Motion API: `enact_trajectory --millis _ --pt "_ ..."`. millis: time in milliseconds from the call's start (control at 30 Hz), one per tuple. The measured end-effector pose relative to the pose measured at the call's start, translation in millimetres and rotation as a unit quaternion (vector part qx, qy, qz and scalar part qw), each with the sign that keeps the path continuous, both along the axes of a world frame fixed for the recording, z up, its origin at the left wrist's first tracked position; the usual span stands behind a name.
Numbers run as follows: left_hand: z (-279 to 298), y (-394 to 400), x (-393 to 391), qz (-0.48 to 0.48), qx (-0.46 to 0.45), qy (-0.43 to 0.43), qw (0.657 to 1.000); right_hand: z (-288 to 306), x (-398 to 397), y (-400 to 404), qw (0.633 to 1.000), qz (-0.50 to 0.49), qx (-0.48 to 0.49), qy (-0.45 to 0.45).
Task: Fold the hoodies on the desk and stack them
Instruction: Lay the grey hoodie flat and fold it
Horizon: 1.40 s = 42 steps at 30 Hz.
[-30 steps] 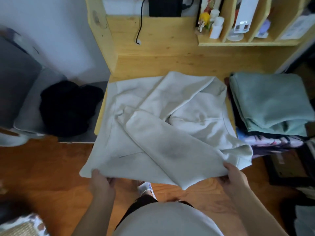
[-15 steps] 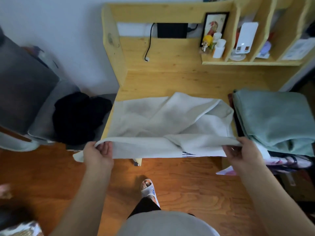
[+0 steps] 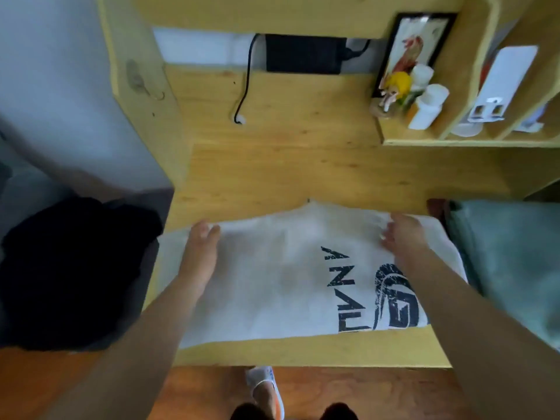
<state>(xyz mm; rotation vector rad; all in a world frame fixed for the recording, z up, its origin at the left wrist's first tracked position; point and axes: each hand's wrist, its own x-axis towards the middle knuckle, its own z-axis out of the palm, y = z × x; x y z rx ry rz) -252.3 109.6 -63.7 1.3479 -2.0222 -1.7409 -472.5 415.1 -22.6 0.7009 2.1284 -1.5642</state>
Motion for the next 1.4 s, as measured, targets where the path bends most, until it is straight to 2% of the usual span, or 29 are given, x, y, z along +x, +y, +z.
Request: enact_trajectory --millis 33,100,133,167,233,300,367,433,533,667,733,833,933,1033,1167,1300,1400 --pt "-21.3 7.5 3.0 -0.108 -0.108 -0.091 0.984 -17.3 4.7 -4.6 0.988 0.106 0.112 0.014" --pt "-49.7 22.6 12.5 -0.277 -0.288 -0.203 0.894 -47.4 16.7 -7.8 0.909 0.299 0.285 0.057" --pt "-57.1 27.7 16.1 -0.328 -0.334 -0.242 0.850 -56.2 21.0 -11.0 0.871 0.351 0.334 0.082" --pt "-66.6 29.2 19.2 -0.353 -0.364 -0.261 0.821 -59.3 23.1 -16.6 0.843 0.377 0.365 0.118" --pt "-77.3 27.3 21.4 -0.351 -0.391 -0.248 0.814 -63.0 17.2 -29.9 0.794 0.414 0.387 0.220" --pt "-77.6 26.3 21.1 -0.348 -0.399 -0.246 0.812 -63.3 7.0 -47.8 0.718 0.499 0.381 0.301" --pt "-70.1 29.9 19.6 -0.345 -0.410 -0.256 0.804 -65.1 -4.8 -66.8 0.655 0.570 0.367 0.333" --pt "-57.1 38.5 20.1 -0.318 -0.444 -0.250 0.800 -66.3 -17.1 -78.6 0.628 0.579 0.384 0.350" --pt "-43.8 56.4 29.9 -0.285 -0.460 -0.228 0.810 -70.6 -34.6 -79.7 0.620 0.571 0.405 0.353" --pt "-50.1 64.8 49.4 -0.294 -0.415 -0.286 0.812 -73.9 -43.3 -71.8 0.636 0.590 0.362 0.340" --pt "-50.7 60.2 49.6 -0.293 -0.412 -0.293 0.812 -76.2 -43.4 -71.8 0.625 0.595 0.370 0.344" --pt "-44.1 37.2 33.8 -0.274 -0.452 -0.257 0.809 -71.9 -37.8 -72.8 0.608 0.587 0.357 0.397" --pt "-40.0 -10.8 8.0 -0.269 -0.499 -0.233 0.790 -62.1 -17.7 -57.6 0.601 0.561 0.283 0.494" --pt "-45.5 -48.8 -8.6 -0.301 -0.522 -0.222 0.766 -59.0 5.5 -37.4 0.567 0.581 0.251 0.528" --pt "-49.5 -71.7 -14.6 -0.347 -0.543 -0.214 0.734 -63.3 -13.3 -51.3 0.629 0.549 0.330 0.440" --pt "-47.0 -70.6 -19.8 -0.298 -0.551 -0.187 0.757 -78.0 -41.9 -89.0 0.679 0.536 0.408 0.292" --pt "-51.4 -65.5 -20.5 -0.258 -0.542 -0.226 0.767 -85.4 -43.7 -94.3 0.680 0.530 0.411 0.296"
